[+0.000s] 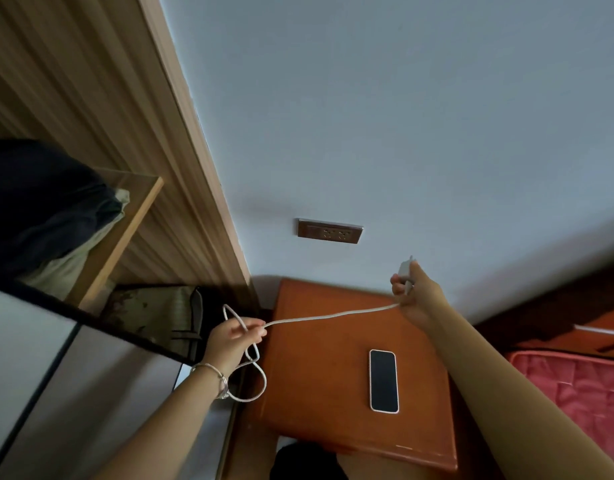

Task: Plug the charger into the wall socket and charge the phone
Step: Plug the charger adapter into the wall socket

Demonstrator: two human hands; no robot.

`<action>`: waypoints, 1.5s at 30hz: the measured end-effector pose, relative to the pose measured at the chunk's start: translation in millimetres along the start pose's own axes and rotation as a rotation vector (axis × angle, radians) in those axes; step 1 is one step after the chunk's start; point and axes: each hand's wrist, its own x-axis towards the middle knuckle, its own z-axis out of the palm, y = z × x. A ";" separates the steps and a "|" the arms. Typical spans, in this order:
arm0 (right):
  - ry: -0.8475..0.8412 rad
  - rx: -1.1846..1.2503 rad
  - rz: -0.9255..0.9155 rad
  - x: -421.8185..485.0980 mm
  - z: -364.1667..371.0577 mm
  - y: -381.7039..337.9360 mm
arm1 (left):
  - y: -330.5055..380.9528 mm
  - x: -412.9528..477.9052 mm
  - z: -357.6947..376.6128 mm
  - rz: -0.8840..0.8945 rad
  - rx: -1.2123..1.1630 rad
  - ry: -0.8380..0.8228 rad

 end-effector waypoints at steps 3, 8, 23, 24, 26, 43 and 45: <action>0.030 -0.149 -0.016 13.5 -1.0 1.9 | -4.7 3.9 1.5 -0.037 0.003 0.001; -0.053 -0.308 0.031 33.4 14.7 15.3 | -10.1 8.5 15.9 -0.121 -0.054 0.044; -0.075 -0.366 0.121 89.3 42.6 50.1 | 5.5 12.9 34.5 -0.183 -0.123 0.120; -0.088 -0.380 0.126 93.3 46.3 49.3 | 4.5 13.9 33.3 -0.191 -0.143 0.133; -0.122 -0.412 0.110 99.9 53.6 46.5 | 4.2 16.7 30.0 -0.198 -0.167 0.155; -0.215 -0.042 0.198 132.5 67.5 48.1 | 2.1 39.4 48.7 -0.157 -0.162 0.130; -0.255 0.024 0.257 134.6 67.9 48.0 | 0.9 40.5 47.2 -0.157 -0.163 0.135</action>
